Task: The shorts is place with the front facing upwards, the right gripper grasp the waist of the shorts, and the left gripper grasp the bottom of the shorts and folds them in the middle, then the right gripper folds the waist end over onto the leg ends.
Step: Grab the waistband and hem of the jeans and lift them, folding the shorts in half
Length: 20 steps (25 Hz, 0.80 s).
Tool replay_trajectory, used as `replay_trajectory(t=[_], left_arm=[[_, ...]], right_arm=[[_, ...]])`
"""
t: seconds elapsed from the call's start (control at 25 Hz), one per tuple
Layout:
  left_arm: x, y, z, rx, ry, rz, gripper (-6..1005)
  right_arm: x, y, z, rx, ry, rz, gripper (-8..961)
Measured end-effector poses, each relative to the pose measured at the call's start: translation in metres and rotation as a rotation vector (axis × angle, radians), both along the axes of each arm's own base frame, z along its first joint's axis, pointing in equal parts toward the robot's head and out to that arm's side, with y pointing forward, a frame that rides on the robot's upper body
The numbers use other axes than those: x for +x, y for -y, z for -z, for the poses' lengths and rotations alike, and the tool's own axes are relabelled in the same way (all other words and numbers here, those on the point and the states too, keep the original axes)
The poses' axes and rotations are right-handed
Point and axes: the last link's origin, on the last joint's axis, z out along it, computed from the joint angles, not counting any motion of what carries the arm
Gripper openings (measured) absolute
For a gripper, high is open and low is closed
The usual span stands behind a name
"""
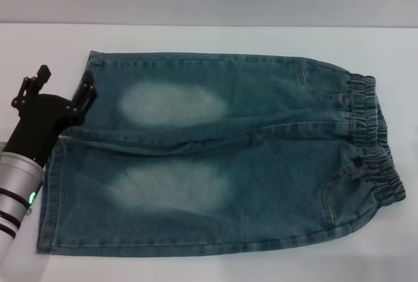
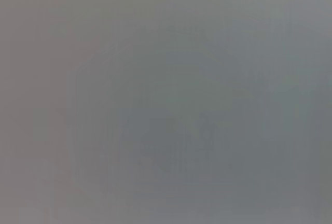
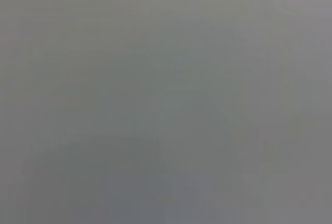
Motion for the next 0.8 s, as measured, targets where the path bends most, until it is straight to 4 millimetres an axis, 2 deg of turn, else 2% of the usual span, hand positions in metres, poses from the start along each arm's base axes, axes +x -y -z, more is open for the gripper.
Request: replay_trajectory(t=[0.52,0.64,0.8], left_arm=[[0.009,-0.009,0.0,0.006,-0.042,0.04,801],[0.016,-0.015,0.002,-0.006,-0.054,0.057,801],[0.025,-0.031,0.01,-0.087,-0.039,0.018,801]], right_arm=[[-0.006,0.003,0.009,-0.045,0.004,-0.034,635],[-0.012,-0.007,0.009,-0.058,-0.008,-0.062,635],[-0.015,-0.029,0.011,-0.132,-0.083,-0.066,634]])
